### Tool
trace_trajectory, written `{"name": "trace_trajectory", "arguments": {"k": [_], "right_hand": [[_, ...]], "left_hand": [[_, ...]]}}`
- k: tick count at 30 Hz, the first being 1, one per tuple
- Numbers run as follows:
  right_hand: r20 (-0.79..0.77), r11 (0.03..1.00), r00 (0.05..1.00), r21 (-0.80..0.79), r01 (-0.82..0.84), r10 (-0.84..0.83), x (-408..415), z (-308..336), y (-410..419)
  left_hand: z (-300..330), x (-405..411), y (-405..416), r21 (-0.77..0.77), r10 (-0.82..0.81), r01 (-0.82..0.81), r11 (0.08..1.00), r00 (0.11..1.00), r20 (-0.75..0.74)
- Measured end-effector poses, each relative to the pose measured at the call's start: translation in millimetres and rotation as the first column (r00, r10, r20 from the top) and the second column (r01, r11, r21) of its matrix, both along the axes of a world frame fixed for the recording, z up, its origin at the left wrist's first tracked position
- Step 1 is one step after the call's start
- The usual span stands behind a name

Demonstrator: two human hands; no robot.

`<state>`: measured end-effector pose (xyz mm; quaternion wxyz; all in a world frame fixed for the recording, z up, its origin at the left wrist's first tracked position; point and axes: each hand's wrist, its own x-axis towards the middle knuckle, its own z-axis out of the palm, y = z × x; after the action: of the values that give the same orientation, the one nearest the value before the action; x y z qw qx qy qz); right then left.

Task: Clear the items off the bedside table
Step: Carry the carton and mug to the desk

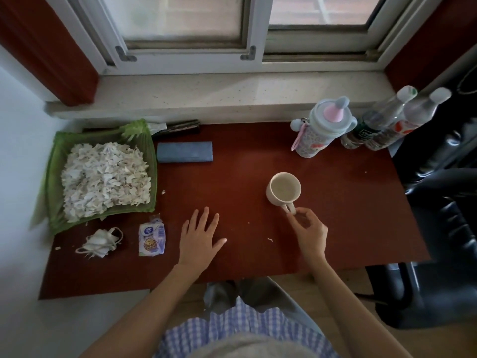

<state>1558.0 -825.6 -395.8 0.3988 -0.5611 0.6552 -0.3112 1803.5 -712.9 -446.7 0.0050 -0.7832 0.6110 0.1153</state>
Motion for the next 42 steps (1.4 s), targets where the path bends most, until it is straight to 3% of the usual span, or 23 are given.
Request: {"name": "trace_trajectory", "arguments": {"k": [16,25,42], "right_hand": [[0.036,1.000,0.999,-0.028,0.000,0.001,54.4,2.0,-63.1],[-0.118,0.999,0.993,-0.037,-0.012,0.008,82.4,2.6,-106.9],[-0.182,0.999,0.982,-0.020,-0.047,0.042,97.3,3.5,-123.4]], "left_hand": [[5.3,-1.7,-1.2,0.016,0.034,-0.034,0.999,0.999,-0.039],[11.1,-2.5,-2.1,0.082,0.026,-0.021,0.996,0.998,-0.062],[11.2,-4.6,-2.1,0.097,0.036,-0.032,0.995,0.999,-0.038]]}}
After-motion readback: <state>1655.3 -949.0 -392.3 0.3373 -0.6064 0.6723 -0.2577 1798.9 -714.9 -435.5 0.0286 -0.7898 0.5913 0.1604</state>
